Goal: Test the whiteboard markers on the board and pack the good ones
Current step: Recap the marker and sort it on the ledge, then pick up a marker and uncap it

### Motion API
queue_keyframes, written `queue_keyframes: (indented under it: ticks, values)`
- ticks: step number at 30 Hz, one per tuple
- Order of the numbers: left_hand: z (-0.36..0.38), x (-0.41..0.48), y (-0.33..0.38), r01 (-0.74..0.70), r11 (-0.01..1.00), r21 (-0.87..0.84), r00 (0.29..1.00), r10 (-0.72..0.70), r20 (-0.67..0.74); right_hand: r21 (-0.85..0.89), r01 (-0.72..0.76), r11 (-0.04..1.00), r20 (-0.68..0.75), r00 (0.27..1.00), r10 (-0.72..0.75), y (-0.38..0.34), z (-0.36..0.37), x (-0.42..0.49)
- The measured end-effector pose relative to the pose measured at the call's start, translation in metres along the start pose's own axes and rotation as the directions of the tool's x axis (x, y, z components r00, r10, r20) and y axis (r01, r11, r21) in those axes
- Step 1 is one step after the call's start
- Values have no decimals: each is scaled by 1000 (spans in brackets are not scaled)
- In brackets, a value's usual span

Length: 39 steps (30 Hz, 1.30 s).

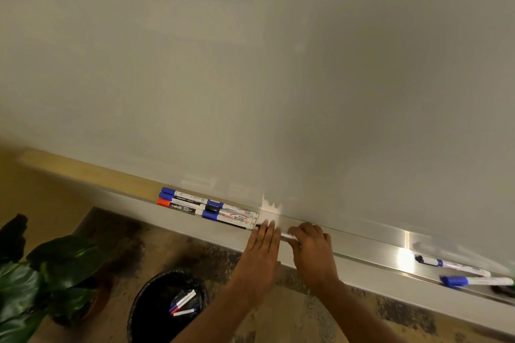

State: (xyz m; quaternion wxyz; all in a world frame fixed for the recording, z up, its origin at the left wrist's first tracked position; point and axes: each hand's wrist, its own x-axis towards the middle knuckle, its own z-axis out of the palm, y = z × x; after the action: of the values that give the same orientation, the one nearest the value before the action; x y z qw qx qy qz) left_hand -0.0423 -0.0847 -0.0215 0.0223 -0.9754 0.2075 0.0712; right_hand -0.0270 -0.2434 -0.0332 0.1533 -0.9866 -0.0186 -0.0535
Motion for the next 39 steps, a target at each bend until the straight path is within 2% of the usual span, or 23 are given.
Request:
queue_keyframes:
  ticks: [2, 8, 11, 13, 18, 20, 23, 30, 39]
  values:
    - [2, 0, -1, 20, 999, -34, 1000, -19, 25, -8, 14, 1000, 0, 1000, -14, -1, 3, 1]
    - [9, 1, -2, 15, 995, -97, 999, -19, -43, 34, 14, 999, -52, 999, -12, 2, 7, -2]
    - [6, -1, -2, 19, 987, -158, 1000, -21, -11, 83, 6, 997, -97, 995, 2, 9, 1, -7]
    - [3, -1, 0, 48, 977, -210, 997, -33, 76, 96, -1, 995, -121, 993, 13, 14, -5, -12]
    - [-9, 4, 14, 80, 961, -263, 994, -96, -51, 103, -2, 995, -145, 989, 17, 25, -24, -25]
    - [-19, 4, 21, 53, 960, -274, 990, -86, -110, 102, -5, 995, -143, 990, 19, 31, -32, -31]
    - [-20, 10, 38, -6, 953, -302, 991, -35, -128, 80, -15, 997, -120, 992, 25, 43, -42, -41]
    - [-26, 17, 84, -89, 924, -371, 995, 63, -82, 51, -92, 994, -83, 992, 96, 83, -65, -64]
    - [-25, 37, 149, -150, 952, -266, 989, 140, -57, -61, -192, 980, -122, 975, 183, 164, -88, -101]
